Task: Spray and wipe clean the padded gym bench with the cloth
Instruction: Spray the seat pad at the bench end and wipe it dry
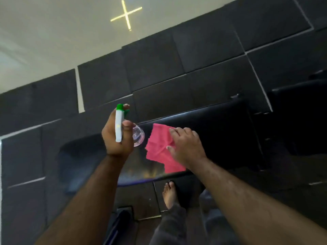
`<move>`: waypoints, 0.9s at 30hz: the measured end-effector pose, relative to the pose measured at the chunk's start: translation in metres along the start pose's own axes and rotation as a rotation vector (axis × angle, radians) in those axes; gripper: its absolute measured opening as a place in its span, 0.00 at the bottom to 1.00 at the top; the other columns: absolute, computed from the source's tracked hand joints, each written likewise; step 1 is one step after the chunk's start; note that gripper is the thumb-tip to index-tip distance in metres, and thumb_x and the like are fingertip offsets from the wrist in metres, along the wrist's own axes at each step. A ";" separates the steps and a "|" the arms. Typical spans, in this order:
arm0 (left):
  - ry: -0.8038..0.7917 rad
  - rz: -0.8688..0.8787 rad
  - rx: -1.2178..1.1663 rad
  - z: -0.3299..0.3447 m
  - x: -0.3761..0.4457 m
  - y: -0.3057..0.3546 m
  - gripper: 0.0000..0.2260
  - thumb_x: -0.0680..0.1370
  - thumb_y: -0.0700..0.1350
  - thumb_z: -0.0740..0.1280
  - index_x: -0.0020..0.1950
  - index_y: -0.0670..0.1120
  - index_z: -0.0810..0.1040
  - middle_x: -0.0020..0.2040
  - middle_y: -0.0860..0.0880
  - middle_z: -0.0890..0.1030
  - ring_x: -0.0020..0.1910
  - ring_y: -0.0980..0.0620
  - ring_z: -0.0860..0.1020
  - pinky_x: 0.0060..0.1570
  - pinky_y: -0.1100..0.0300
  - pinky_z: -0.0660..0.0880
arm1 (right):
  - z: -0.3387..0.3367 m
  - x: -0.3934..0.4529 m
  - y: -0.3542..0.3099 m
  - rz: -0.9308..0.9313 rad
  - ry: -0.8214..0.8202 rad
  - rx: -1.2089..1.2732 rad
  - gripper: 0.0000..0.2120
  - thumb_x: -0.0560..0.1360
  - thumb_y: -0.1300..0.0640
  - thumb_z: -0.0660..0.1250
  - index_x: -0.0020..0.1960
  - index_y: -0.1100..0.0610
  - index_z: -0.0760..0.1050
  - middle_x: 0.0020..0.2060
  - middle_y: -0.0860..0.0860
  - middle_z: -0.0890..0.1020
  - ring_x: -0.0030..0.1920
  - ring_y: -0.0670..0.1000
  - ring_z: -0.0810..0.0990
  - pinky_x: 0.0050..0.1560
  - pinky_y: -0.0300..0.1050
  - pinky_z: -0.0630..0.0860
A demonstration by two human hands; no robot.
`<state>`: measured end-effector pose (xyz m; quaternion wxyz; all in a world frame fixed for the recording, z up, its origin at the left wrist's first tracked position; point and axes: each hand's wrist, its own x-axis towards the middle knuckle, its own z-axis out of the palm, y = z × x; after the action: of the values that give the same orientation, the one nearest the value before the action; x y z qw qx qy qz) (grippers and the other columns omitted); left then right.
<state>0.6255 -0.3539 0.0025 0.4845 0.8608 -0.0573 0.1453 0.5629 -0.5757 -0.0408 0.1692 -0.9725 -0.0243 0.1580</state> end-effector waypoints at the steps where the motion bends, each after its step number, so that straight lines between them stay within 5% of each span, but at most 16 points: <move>1: 0.031 -0.027 -0.014 -0.018 -0.007 -0.011 0.34 0.88 0.64 0.59 0.64 0.32 0.82 0.66 0.53 0.85 0.60 0.44 0.86 0.57 0.43 0.82 | 0.004 0.005 -0.012 -0.002 -0.020 -0.029 0.34 0.74 0.38 0.73 0.74 0.55 0.75 0.63 0.53 0.81 0.61 0.60 0.78 0.62 0.58 0.75; 3: 0.067 -0.075 -0.032 -0.047 -0.023 -0.032 0.29 0.87 0.66 0.58 0.71 0.44 0.81 0.64 0.43 0.85 0.56 0.37 0.87 0.54 0.39 0.83 | 0.010 0.015 -0.032 0.060 -0.031 -0.083 0.35 0.75 0.37 0.71 0.75 0.54 0.72 0.65 0.54 0.78 0.64 0.60 0.76 0.63 0.59 0.74; 6: 0.108 -0.129 -0.071 -0.074 -0.046 -0.060 0.24 0.87 0.67 0.59 0.74 0.55 0.79 0.63 0.41 0.85 0.52 0.43 0.86 0.52 0.38 0.83 | 0.014 0.029 -0.045 0.246 0.006 -0.077 0.34 0.76 0.37 0.71 0.74 0.56 0.73 0.67 0.56 0.77 0.65 0.61 0.75 0.65 0.59 0.73; 11: 0.038 -0.201 -0.061 -0.088 -0.071 -0.087 0.21 0.85 0.69 0.61 0.76 0.66 0.75 0.67 0.41 0.83 0.64 0.34 0.83 0.60 0.28 0.78 | 0.011 0.043 -0.042 0.344 -0.011 0.019 0.25 0.76 0.40 0.73 0.65 0.55 0.76 0.63 0.58 0.80 0.64 0.64 0.77 0.63 0.59 0.75; 15: -0.090 -0.372 0.166 -0.095 -0.068 -0.083 0.38 0.75 0.76 0.70 0.79 0.58 0.70 0.64 0.50 0.84 0.63 0.42 0.81 0.61 0.38 0.81 | 0.001 0.052 -0.034 0.484 -0.160 0.097 0.28 0.69 0.34 0.78 0.60 0.52 0.82 0.60 0.57 0.81 0.62 0.63 0.81 0.61 0.57 0.80; 18: -0.268 -0.620 0.569 -0.097 -0.070 -0.072 0.52 0.66 0.82 0.69 0.80 0.51 0.66 0.63 0.47 0.84 0.62 0.40 0.81 0.57 0.43 0.82 | -0.004 0.054 -0.032 0.478 -0.298 -0.001 0.28 0.67 0.30 0.77 0.56 0.50 0.84 0.57 0.55 0.82 0.63 0.62 0.80 0.61 0.56 0.81; 22: -0.786 -0.915 0.923 -0.095 -0.085 -0.051 0.49 0.66 0.88 0.61 0.61 0.46 0.83 0.49 0.46 0.81 0.58 0.41 0.85 0.49 0.53 0.77 | -0.004 0.054 -0.029 0.334 -0.406 0.103 0.19 0.68 0.40 0.81 0.48 0.52 0.81 0.43 0.49 0.83 0.49 0.56 0.83 0.47 0.49 0.81; 24: -0.976 -0.870 0.921 -0.086 -0.093 -0.042 0.43 0.69 0.85 0.64 0.57 0.46 0.84 0.48 0.47 0.82 0.57 0.43 0.86 0.48 0.54 0.77 | -0.003 0.050 -0.029 0.270 -0.453 0.162 0.17 0.67 0.46 0.83 0.45 0.52 0.79 0.43 0.50 0.83 0.46 0.55 0.83 0.44 0.47 0.77; 27: -1.032 -0.661 0.895 -0.055 -0.094 -0.019 0.32 0.74 0.77 0.68 0.46 0.47 0.79 0.45 0.48 0.80 0.51 0.43 0.84 0.43 0.55 0.72 | -0.003 0.041 -0.022 0.324 -0.464 0.305 0.17 0.68 0.56 0.84 0.50 0.51 0.78 0.47 0.51 0.83 0.46 0.55 0.84 0.43 0.47 0.79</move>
<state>0.5304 -0.3014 -0.0149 0.0192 0.9064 0.0486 -0.4191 0.6029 -0.5515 -0.0432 0.2755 -0.8652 0.1169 0.4023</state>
